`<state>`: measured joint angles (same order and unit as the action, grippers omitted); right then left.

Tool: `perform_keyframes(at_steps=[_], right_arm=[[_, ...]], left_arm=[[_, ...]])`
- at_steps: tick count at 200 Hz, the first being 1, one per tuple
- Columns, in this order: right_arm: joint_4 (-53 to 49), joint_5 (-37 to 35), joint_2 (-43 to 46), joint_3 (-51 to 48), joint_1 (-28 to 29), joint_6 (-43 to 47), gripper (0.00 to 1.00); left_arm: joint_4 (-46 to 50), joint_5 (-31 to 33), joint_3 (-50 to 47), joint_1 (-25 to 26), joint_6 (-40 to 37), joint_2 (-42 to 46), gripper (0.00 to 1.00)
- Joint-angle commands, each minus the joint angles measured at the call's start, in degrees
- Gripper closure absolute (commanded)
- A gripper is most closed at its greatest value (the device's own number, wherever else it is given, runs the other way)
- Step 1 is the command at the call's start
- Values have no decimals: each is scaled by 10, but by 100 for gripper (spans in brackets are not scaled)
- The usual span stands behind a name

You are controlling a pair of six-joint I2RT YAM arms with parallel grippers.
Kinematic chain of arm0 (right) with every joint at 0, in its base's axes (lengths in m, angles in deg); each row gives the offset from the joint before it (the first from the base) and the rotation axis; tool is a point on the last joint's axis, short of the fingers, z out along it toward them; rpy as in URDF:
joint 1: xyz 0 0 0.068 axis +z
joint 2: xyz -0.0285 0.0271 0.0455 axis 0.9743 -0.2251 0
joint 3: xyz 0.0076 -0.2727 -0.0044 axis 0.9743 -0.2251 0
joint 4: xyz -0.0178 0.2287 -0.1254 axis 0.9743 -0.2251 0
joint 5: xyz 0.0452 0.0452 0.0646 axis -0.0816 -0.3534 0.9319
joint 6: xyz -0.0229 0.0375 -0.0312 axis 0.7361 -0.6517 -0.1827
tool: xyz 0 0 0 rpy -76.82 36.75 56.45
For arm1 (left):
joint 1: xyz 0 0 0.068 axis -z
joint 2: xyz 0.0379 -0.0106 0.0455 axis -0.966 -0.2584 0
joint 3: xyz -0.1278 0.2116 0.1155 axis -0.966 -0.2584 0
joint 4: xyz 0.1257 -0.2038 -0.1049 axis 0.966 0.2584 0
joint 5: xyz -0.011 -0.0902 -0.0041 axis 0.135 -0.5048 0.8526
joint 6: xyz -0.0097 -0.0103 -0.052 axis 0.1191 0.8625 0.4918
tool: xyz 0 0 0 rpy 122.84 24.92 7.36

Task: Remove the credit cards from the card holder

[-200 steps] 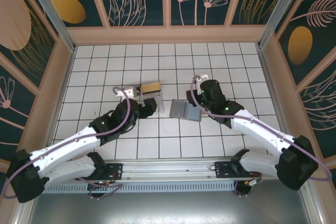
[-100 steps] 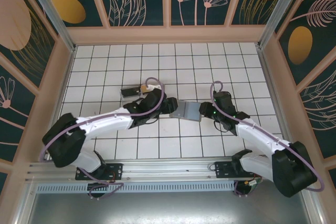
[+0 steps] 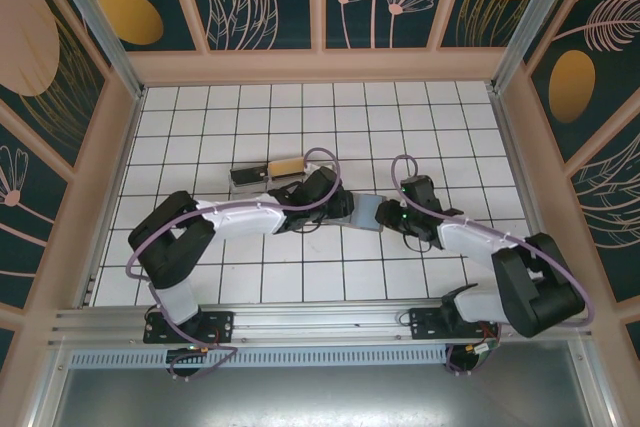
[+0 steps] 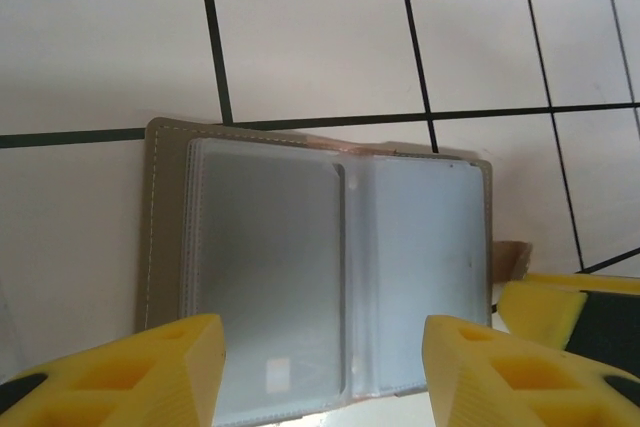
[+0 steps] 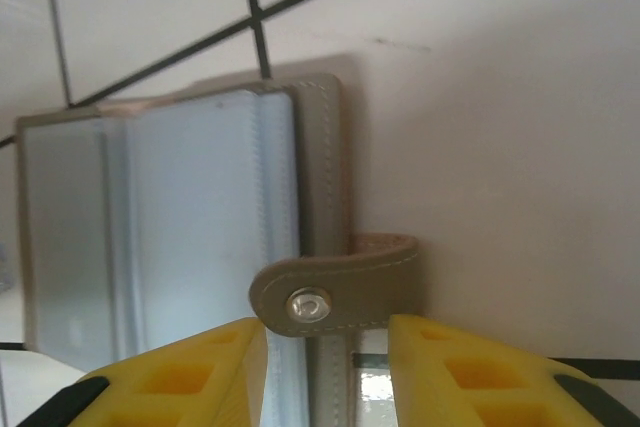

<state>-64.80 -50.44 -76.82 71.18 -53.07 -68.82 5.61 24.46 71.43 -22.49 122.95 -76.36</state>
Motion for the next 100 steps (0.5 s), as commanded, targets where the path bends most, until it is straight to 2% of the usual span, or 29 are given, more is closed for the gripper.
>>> perform_keyframes(at_steps=[1, 43, 100], right_arm=[[-6, -5, -26, 22, 2, 2, 62], [-23, -47, -44, 36, 10, 12, 65], [-20, -45, -49, 36, 14, 13, 68]], left_arm=[[23, 0, 21, 3, -10, -19, 45], [38, 6, 33, 2, -13, -38, 48], [63, 14, 45, 1, -5, -63, 51]])
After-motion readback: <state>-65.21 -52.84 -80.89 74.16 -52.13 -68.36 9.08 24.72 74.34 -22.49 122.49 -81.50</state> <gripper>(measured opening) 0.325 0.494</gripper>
